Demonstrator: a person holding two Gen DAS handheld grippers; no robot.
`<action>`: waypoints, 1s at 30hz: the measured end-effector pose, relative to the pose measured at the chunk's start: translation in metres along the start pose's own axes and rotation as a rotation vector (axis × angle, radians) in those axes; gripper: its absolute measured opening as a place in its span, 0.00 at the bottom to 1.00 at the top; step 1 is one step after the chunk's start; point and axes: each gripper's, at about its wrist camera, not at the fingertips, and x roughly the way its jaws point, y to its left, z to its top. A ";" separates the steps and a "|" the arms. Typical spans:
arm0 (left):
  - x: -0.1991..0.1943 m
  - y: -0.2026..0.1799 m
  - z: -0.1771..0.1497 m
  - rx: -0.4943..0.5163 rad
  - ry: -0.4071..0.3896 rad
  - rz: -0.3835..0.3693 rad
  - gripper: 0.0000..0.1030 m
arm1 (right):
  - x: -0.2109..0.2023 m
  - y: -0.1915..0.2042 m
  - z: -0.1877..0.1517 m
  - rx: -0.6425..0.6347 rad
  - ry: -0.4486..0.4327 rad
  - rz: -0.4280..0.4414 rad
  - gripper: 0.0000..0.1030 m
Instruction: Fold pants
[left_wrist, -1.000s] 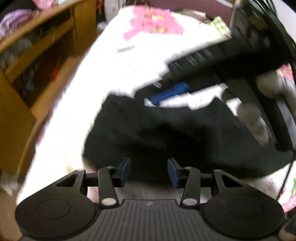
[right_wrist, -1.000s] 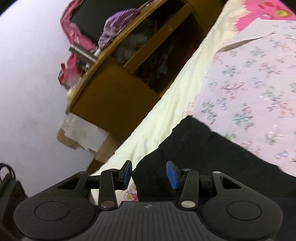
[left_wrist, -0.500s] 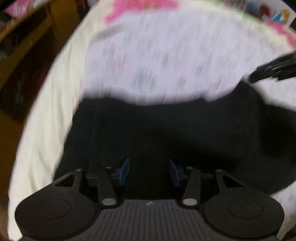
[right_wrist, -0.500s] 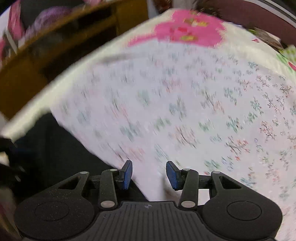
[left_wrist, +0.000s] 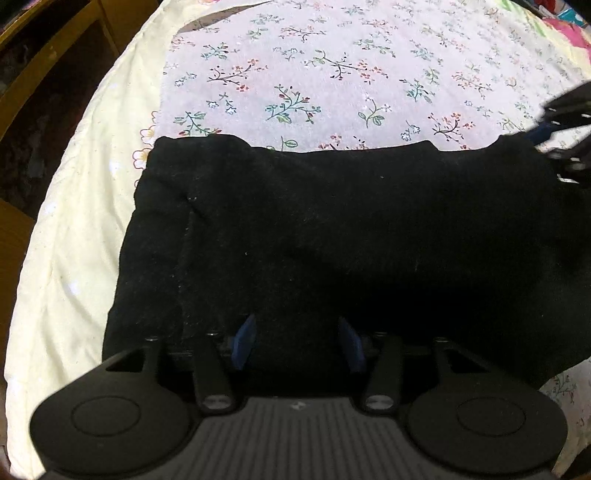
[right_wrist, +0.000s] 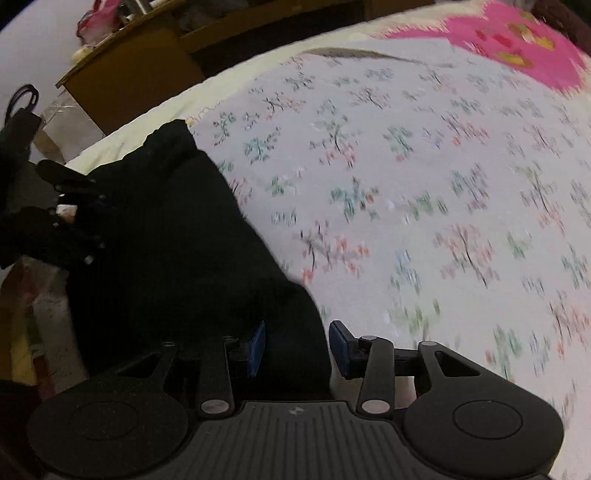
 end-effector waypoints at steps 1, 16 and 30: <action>0.000 -0.001 0.001 0.005 0.002 0.001 0.58 | 0.010 0.001 0.005 -0.023 -0.003 0.002 0.26; -0.013 0.001 0.003 -0.017 -0.049 -0.024 0.58 | -0.043 -0.040 0.005 0.356 -0.256 -0.209 0.23; -0.003 0.022 -0.008 -0.087 -0.138 0.005 0.61 | 0.000 -0.010 -0.030 0.538 -0.120 -0.119 0.00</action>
